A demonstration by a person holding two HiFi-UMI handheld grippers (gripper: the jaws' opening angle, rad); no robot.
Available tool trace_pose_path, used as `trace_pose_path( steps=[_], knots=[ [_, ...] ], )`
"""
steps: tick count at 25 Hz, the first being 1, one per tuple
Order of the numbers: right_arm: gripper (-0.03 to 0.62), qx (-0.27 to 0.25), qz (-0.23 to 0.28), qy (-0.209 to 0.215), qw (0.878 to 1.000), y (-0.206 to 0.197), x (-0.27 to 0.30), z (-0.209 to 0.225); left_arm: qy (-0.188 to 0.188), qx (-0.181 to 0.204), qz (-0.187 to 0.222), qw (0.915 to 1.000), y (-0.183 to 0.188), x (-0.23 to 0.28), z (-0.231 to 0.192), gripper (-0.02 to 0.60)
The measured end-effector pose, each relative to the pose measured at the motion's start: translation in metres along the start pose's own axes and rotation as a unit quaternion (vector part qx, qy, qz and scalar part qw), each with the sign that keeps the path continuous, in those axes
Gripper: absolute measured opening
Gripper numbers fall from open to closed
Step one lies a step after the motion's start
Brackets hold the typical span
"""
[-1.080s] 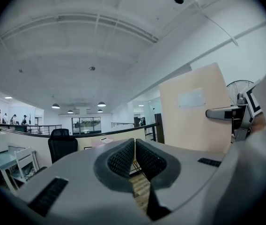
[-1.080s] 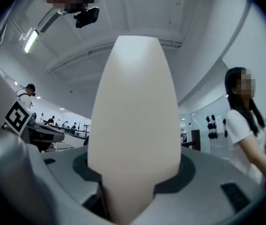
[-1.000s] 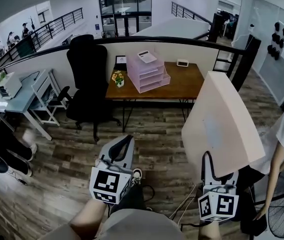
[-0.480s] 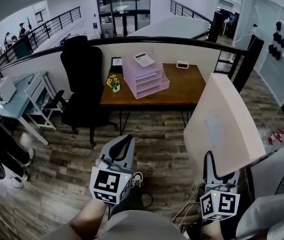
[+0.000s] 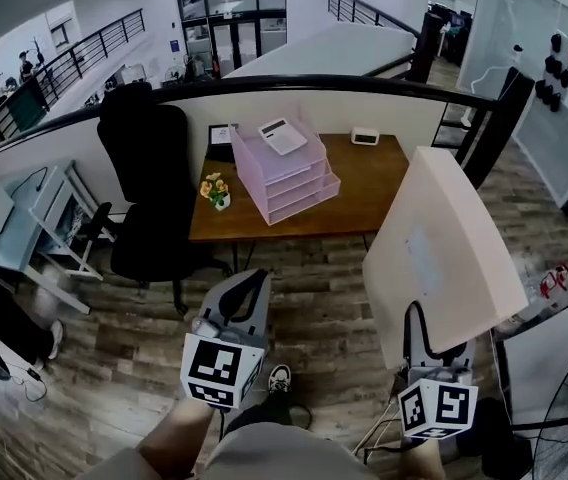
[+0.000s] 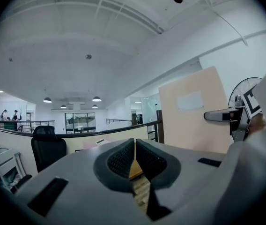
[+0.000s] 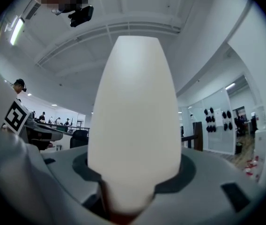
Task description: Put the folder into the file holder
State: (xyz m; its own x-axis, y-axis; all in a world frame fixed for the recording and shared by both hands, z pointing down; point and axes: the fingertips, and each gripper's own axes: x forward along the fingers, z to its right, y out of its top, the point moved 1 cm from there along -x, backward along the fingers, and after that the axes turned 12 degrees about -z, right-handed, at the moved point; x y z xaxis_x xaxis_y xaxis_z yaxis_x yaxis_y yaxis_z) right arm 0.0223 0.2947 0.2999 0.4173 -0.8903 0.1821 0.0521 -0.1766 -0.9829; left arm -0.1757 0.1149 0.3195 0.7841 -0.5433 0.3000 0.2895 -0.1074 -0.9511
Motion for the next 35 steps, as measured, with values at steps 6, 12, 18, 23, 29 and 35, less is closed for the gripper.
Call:
trace_pose_path(
  steps=[6, 12, 18, 23, 29, 35],
  knots=[
    [0.282, -0.008, -0.004, -0.01, 1.0, 0.024, 0.098, -0.02, -0.006, -0.005, 0.0, 1.0, 0.019, 0.074, -0.071, 0.012],
    [0.282, -0.004, 0.007, -0.018, 1.0, 0.041, 0.172, -0.039, -0.007, -0.002, 0.002, 1.0, 0.029, 0.128, -0.127, 0.012],
    [0.284, -0.01, 0.011, -0.019, 1.0, 0.053, 0.214, -0.044, -0.009, -0.004, 0.005, 0.9999, 0.037, 0.158, -0.151, 0.012],
    [0.284, -0.012, 0.011, -0.014, 1.0, 0.053, 0.249, -0.036, -0.004, -0.005, 0.004, 1.0, 0.041, 0.186, -0.162, 0.012],
    [0.284, -0.015, 0.01, 0.003, 1.0, 0.055, 0.302, -0.02, 0.01, -0.005, 0.002, 0.9999, 0.051, 0.226, -0.168, 0.012],
    [0.284, -0.02, 0.009, 0.044, 0.999, 0.065, 0.377, 0.006, 0.052, -0.014, -0.007, 0.9985, 0.067, 0.28, -0.179, 0.012]
  ],
)
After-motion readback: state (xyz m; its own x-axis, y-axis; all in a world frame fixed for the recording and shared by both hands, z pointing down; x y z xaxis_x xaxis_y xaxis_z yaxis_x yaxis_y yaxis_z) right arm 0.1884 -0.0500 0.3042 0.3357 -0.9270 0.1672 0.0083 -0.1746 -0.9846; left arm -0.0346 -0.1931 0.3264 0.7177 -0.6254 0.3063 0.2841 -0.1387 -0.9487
